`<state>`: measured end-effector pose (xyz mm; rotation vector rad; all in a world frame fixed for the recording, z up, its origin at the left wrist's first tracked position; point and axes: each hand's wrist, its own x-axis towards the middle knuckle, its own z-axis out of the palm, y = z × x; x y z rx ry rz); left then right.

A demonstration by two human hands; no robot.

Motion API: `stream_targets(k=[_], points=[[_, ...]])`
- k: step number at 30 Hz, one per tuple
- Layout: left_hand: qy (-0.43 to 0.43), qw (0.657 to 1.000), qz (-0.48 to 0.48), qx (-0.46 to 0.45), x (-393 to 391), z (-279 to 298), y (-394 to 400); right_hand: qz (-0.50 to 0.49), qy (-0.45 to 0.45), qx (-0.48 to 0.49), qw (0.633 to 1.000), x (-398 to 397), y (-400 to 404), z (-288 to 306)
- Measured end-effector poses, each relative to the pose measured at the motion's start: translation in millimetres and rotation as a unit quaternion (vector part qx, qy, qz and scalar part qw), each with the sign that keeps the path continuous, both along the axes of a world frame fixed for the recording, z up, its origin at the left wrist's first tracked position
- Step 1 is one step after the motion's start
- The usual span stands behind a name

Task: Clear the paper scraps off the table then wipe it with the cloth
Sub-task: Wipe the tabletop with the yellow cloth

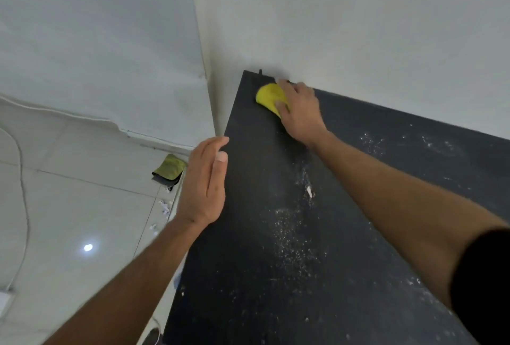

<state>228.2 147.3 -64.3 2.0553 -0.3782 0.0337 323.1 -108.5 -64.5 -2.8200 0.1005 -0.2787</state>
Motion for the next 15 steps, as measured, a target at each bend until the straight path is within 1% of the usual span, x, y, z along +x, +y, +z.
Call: stream_targets(k=[1,2,3,4,6,8,10,11,12,13,14,15], points=[[-0.003,1.0,-0.006,0.003,1,1,3,-0.017,0.014,-0.007,1.0,10,12,-4],[-0.007,1.0,-0.008,0.005,2,2,6,-0.013,0.011,-0.018,1.0,10,27,-9],[-0.014,1.0,-0.004,0.006,2,3,8,0.014,0.005,-0.03,0.999,-1,44,-13],[-0.027,1.0,0.004,0.006,3,4,9,0.065,0.002,-0.032,0.997,-22,62,-15],[-0.062,0.998,0.018,0.008,2,8,7,0.175,0.013,-0.013,0.984,-85,91,-17],[-0.081,0.996,0.022,0.009,2,11,1,0.257,0.063,0.005,0.964,-164,110,-11],[-0.059,0.998,0.001,0.007,1,13,-5,0.32,0.118,0.017,0.94,-236,110,-2],[-0.04,0.999,-0.017,0.013,-1,13,-7,0.348,0.13,0.017,0.928,-261,101,0],[-0.018,0.999,-0.038,0.023,-3,12,-8,0.362,0.132,0.009,0.923,-274,87,0],[0.004,0.998,-0.061,0.033,-5,10,-8,0.354,0.122,-0.002,0.927,-275,72,0],[0.024,0.996,-0.075,0.042,-7,7,-8,0.316,0.109,-0.004,0.943,-268,60,-1],[0.045,0.995,-0.076,0.046,-8,4,-8,0.251,0.086,0.0,0.964,-253,51,-2]])
